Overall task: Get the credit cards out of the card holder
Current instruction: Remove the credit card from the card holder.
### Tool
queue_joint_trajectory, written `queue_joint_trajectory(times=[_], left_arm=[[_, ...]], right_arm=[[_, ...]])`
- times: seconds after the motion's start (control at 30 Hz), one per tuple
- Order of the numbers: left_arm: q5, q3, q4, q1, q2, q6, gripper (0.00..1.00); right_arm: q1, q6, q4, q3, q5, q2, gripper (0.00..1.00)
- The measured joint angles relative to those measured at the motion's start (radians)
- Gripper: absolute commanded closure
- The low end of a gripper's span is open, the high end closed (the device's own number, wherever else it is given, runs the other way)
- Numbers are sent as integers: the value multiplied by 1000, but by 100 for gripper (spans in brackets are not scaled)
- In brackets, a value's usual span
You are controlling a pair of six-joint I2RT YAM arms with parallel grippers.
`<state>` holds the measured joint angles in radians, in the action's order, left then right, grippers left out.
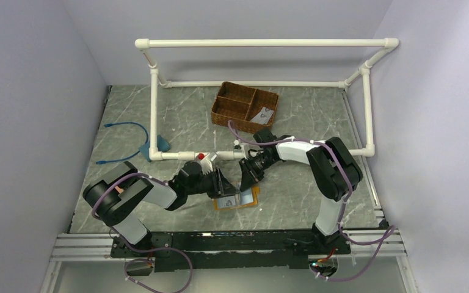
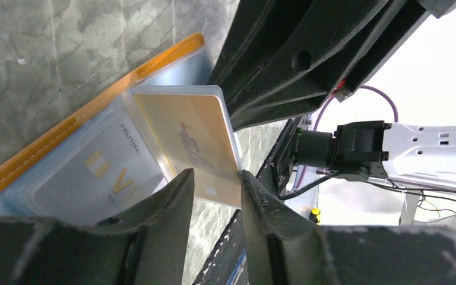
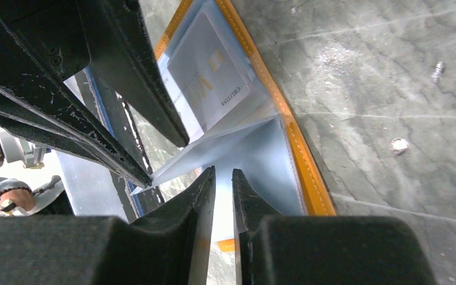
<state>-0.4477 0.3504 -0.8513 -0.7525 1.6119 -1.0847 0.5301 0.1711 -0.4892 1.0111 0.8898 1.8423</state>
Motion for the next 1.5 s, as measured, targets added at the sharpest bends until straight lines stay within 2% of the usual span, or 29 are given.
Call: queue_joint_trajectory(times=[0.07, 0.2, 0.27, 0.37, 0.47, 0.77, 1.07, 1.3, 1.5], left_arm=[[-1, 6, 3, -2, 0, 0, 69], [-2, 11, 3, -4, -5, 0, 71], [-3, 11, 2, -4, -5, 0, 66], [1, 10, 12, -4, -13, 3, 50], [13, 9, 50, -4, -37, 18, 46], [27, 9, 111, -3, -79, 29, 45], [27, -2, 94, -3, -85, 27, 42], [29, -35, 62, -3, -98, 24, 43], [49, -40, 51, -3, -98, 14, 57]], right_arm=[[-8, 1, 0, 0, -1, 0, 74], [-21, 1, -1, 0, -1, 0, 73], [-23, 2, -3, 2, -1, 0, 74], [-23, 3, -5, 2, 0, 0, 85], [-21, 6, -11, 5, 1, 2, 90], [3, 10, -26, 8, 3, 15, 94], [34, 25, -34, 16, 90, 22, 90], [47, 31, -36, 16, 116, 22, 89], [47, 31, -36, 17, 104, 22, 89]])
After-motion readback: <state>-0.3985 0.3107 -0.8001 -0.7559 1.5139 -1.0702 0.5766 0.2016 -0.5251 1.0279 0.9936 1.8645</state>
